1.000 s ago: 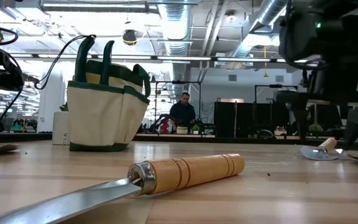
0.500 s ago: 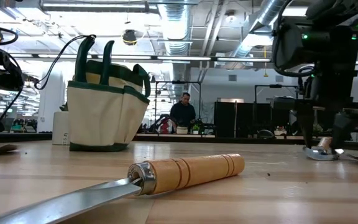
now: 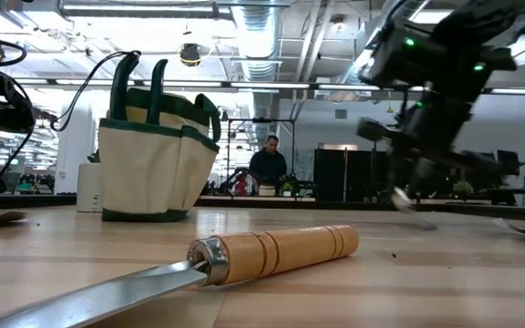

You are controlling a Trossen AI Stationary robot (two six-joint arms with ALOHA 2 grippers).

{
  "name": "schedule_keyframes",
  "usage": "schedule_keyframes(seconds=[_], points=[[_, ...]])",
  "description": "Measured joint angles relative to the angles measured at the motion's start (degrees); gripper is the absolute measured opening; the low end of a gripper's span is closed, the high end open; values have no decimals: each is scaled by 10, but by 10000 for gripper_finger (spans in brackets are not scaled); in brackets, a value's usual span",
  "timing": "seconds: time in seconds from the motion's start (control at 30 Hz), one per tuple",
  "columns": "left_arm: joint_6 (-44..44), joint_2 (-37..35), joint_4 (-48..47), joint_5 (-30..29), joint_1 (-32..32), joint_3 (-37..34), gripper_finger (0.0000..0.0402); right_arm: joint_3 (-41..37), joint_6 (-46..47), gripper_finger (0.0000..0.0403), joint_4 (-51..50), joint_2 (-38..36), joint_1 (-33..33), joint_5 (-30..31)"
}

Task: Pick & Place Garden tools in Gardening bag
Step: Put the trowel into the gardening bag

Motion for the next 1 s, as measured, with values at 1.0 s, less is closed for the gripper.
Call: schedule_keyframes(seconds=[1.0], points=[[15, 0, 3, -6, 0, 0, 19, 75, -881, 58, 952, 213, -160, -222]])
